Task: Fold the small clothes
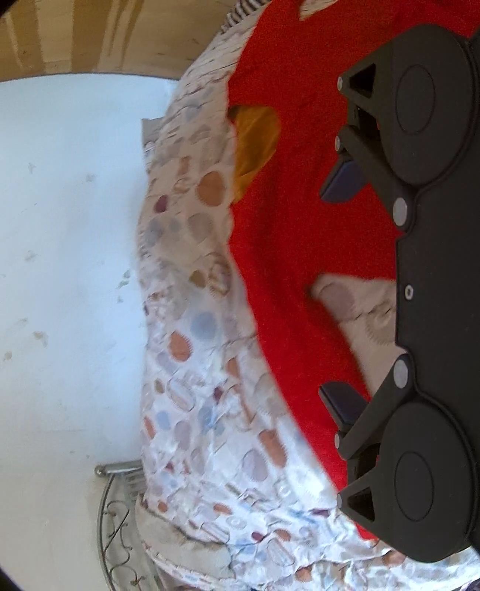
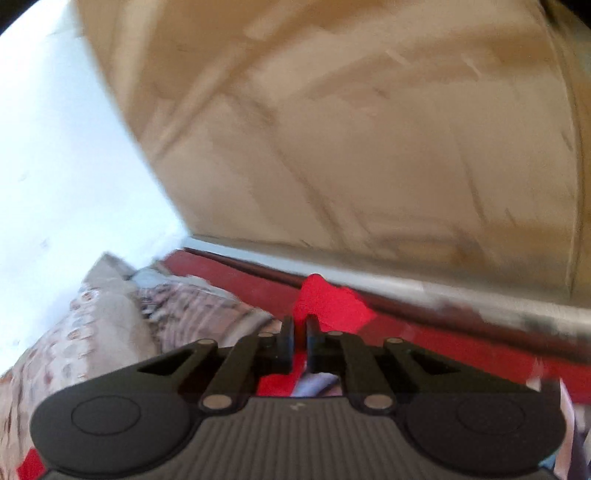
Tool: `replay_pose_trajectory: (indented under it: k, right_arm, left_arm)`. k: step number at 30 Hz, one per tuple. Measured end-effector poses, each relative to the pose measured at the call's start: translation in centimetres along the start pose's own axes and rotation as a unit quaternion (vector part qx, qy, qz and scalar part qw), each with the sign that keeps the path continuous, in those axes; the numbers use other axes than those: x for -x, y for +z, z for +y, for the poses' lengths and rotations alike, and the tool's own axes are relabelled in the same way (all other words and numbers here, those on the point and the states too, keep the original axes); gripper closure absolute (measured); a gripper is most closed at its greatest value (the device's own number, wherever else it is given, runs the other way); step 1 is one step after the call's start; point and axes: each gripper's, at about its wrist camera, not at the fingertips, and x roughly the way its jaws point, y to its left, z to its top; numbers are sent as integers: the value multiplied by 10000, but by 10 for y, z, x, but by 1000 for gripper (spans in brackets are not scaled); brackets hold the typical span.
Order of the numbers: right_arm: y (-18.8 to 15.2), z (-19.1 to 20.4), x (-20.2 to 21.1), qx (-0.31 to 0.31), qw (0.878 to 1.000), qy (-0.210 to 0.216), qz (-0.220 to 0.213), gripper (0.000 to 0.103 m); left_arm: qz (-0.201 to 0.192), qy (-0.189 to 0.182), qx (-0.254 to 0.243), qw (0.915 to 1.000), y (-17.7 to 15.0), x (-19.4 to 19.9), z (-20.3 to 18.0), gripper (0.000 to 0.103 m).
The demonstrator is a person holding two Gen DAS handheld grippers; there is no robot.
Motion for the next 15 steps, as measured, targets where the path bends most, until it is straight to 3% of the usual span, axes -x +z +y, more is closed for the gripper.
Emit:
replay_pose_trajectory:
  k: [3, 6, 11, 15]
  right_arm:
    - [10, 54, 28, 781, 9951, 516, -310, 96]
    - [11, 111, 61, 1403, 9813, 1176, -590, 97]
    - [-13, 198, 113, 2271, 9455, 2145, -919, 97]
    - [-57, 255, 143, 2852, 9116, 2828, -881, 97]
  left_arm:
    - [-82, 71, 112, 9999, 10, 2, 11, 1]
    - [-183, 93, 224, 9995, 18, 4, 21, 1]
    - [-392, 128, 360, 9985, 31, 9, 39, 0]
    - [-494, 208, 502, 9973, 35, 9, 53, 1]
